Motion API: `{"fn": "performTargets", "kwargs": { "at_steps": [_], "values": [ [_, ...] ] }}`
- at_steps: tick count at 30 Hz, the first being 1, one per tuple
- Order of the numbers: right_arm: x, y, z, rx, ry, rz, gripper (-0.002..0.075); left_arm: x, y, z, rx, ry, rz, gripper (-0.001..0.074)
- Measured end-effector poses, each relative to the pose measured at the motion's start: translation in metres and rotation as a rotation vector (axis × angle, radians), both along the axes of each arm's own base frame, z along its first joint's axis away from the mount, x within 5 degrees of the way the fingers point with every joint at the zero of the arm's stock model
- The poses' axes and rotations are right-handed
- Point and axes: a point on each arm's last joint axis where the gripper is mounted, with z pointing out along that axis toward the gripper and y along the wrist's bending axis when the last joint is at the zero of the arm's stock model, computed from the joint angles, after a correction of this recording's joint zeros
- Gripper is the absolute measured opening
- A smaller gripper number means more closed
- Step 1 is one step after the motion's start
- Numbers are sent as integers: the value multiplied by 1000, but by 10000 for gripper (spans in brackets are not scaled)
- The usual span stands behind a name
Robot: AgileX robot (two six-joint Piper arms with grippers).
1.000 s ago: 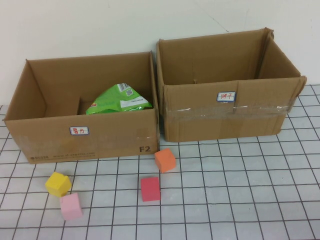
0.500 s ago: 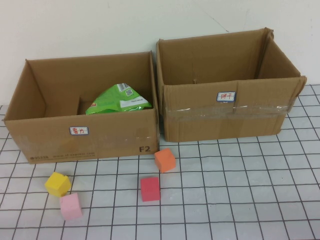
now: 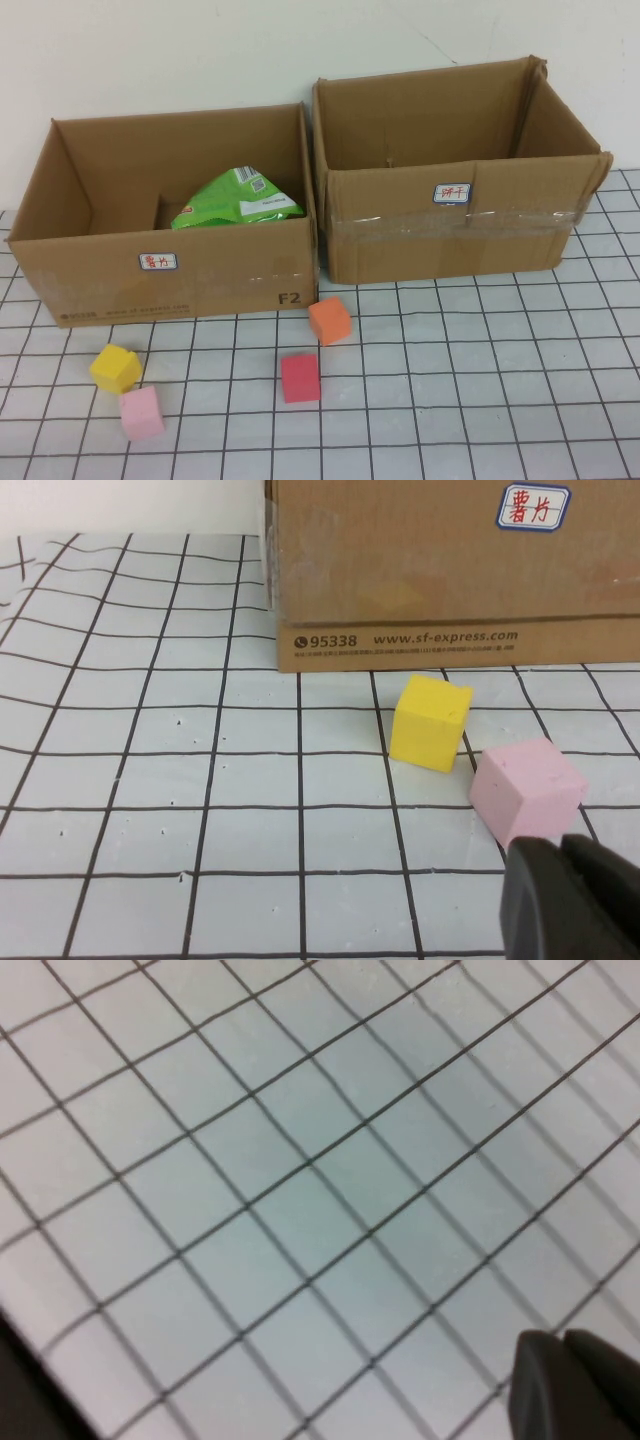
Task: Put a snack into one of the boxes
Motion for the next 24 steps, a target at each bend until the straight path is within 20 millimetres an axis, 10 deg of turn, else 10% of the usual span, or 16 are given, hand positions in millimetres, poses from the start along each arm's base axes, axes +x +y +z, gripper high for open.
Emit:
{"fn": "performTargets", "kwargs": {
  "at_steps": [12, 24],
  "values": [
    [-3, -33, -40, 121, -454, -378, 1, 0, 0, 0, 2, 0, 0, -1],
    [-10, -42, -77, 157, -496, -555, 1, 0, 0, 0, 2, 0, 0, -1]
  ]
}}
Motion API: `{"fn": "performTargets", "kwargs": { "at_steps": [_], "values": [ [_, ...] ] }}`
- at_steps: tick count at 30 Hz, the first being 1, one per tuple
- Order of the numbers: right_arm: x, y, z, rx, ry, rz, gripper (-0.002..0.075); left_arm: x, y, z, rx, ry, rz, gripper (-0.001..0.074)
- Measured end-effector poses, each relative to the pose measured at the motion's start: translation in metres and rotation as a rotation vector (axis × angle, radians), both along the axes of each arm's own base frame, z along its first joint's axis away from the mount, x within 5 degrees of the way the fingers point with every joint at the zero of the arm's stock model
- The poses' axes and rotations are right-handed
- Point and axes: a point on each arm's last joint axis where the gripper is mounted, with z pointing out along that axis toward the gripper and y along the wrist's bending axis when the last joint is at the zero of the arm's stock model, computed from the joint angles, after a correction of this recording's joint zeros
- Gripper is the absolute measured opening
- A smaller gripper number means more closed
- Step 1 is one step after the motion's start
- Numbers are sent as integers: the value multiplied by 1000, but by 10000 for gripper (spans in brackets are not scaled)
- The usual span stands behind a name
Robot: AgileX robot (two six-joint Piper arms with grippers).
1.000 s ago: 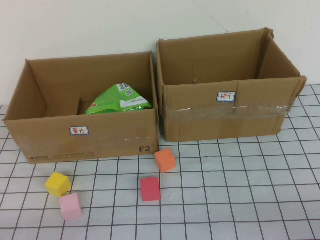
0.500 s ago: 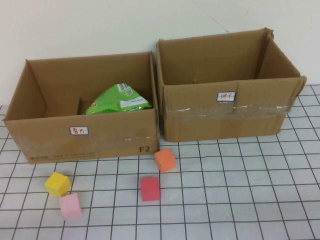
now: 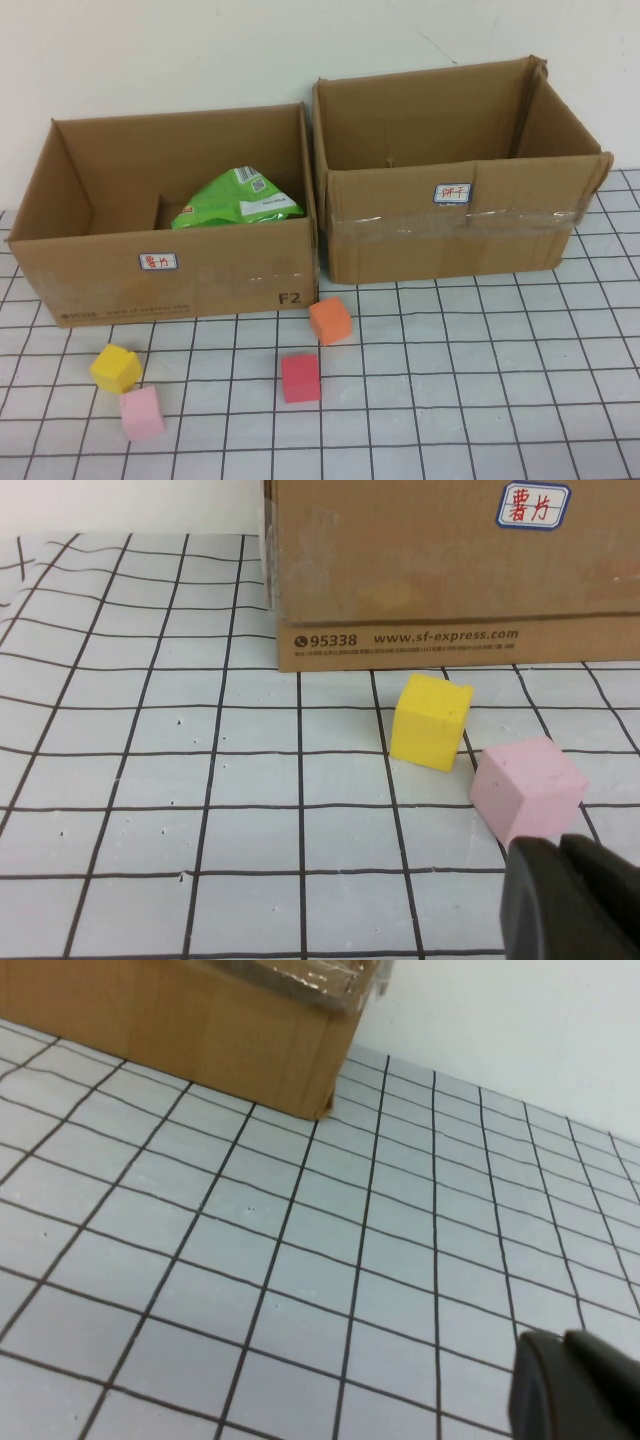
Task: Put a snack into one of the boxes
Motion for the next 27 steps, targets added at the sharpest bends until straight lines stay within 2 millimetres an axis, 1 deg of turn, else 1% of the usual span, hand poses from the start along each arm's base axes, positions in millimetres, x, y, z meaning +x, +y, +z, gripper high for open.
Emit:
{"fn": "performTargets", "kwargs": {
  "at_steps": [5, 11, 27],
  "values": [
    [0, 1, -1, 22, 13, 0, 1, 0, 0, 0, 0, 2, 0, -1],
    [-2, 2, -8, 42, 90, 9, 1, 0, 0, 0, 0, 2, 0, -1],
    [-3, 2, -8, 68, 99, 5, 1, 0, 0, 0, 0, 2, 0, -1]
  ]
}}
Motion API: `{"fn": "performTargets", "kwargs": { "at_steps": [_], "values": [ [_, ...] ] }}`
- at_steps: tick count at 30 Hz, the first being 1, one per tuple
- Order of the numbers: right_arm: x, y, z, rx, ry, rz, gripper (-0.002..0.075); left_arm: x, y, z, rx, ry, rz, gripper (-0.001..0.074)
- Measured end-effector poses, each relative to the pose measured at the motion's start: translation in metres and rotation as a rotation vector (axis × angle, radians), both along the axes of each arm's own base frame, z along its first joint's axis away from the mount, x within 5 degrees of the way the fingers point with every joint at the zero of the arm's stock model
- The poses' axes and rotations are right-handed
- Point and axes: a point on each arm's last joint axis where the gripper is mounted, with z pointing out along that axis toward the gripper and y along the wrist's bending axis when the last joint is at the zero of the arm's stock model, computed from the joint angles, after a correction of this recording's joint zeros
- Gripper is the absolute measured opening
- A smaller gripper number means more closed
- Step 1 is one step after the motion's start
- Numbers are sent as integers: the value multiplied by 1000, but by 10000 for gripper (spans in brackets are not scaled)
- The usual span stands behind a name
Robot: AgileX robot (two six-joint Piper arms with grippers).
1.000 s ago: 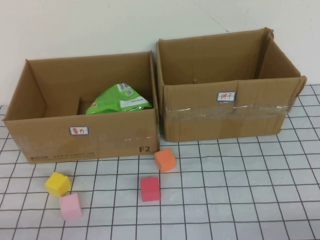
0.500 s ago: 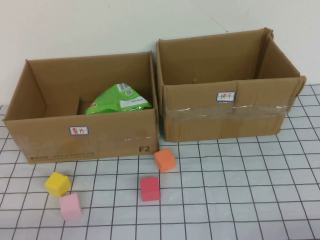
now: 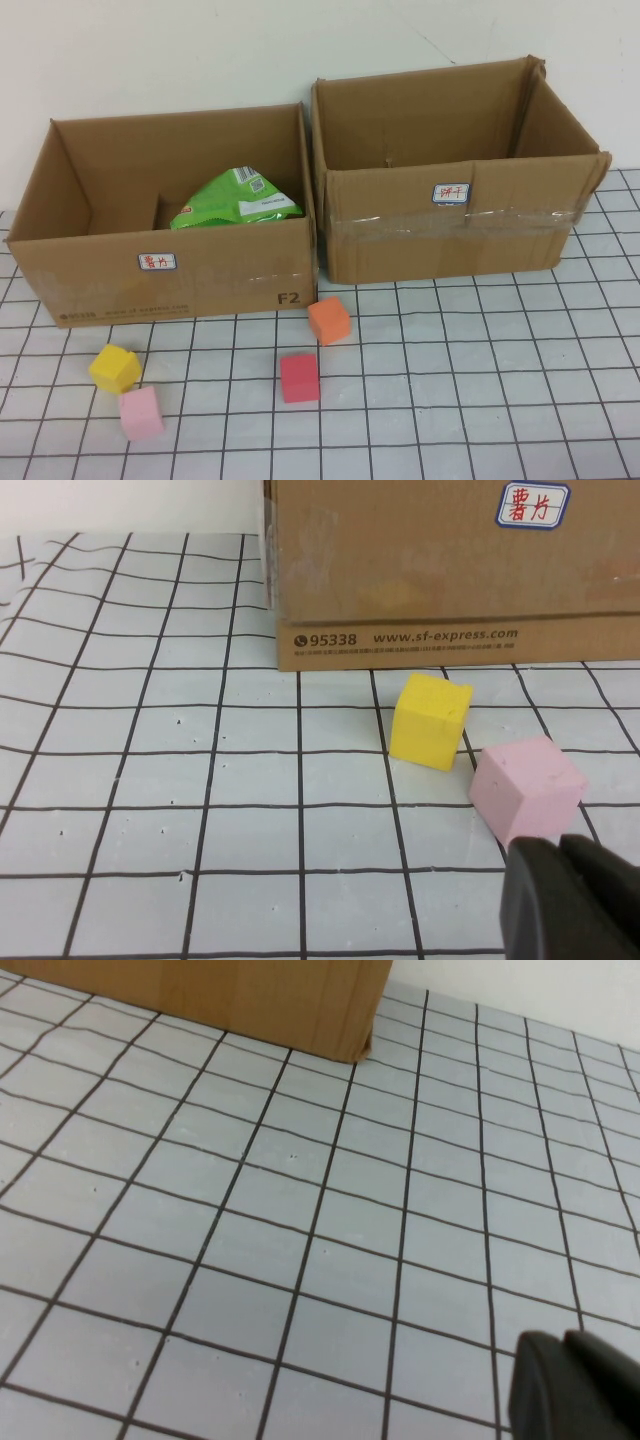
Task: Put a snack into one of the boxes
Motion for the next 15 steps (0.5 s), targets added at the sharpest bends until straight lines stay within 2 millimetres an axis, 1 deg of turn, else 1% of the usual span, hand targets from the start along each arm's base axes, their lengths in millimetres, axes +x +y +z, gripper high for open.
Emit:
{"fn": "performTargets", "kwargs": {
  "at_steps": [15],
  "values": [
    [0, 1, 0, 20, 1, 2, 1, 0, 0, 0, 0, 0, 0, -1]
  ]
}}
